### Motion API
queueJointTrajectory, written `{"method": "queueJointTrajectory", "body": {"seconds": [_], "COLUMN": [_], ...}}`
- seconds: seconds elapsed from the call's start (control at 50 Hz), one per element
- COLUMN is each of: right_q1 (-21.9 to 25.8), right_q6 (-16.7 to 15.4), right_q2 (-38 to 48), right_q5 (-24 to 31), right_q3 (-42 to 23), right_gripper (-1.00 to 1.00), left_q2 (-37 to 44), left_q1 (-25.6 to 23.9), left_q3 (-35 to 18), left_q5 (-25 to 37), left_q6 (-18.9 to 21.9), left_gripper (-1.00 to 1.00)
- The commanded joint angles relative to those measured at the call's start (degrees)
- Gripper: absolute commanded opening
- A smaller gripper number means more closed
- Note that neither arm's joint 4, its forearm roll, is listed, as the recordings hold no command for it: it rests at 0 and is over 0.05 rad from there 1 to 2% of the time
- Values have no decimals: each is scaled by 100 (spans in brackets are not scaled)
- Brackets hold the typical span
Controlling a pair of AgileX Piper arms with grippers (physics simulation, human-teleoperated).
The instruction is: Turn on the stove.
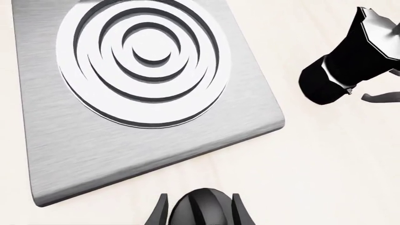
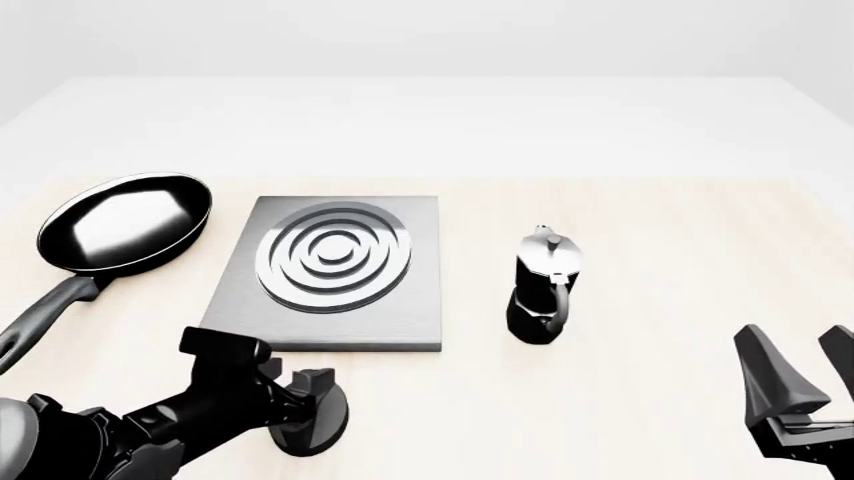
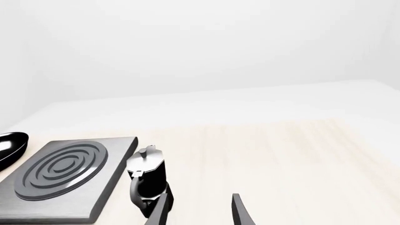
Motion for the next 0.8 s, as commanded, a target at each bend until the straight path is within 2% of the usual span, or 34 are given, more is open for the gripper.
{"method": "queueJointTrajectory", "body": {"seconds": [0.02,0.8], "right_q1": [8,15], "right_q6": [0,-29], "right_q2": [26,110], "right_q5": [-10,-75], "right_q3": [1,0], "right_gripper": [100,100], "left_q2": [-120,-409], "left_q1": [497,791], "left_q3": [127,318], "left_q5": [135,159], "left_q6": [436,531], "left_gripper": [100,100]}}
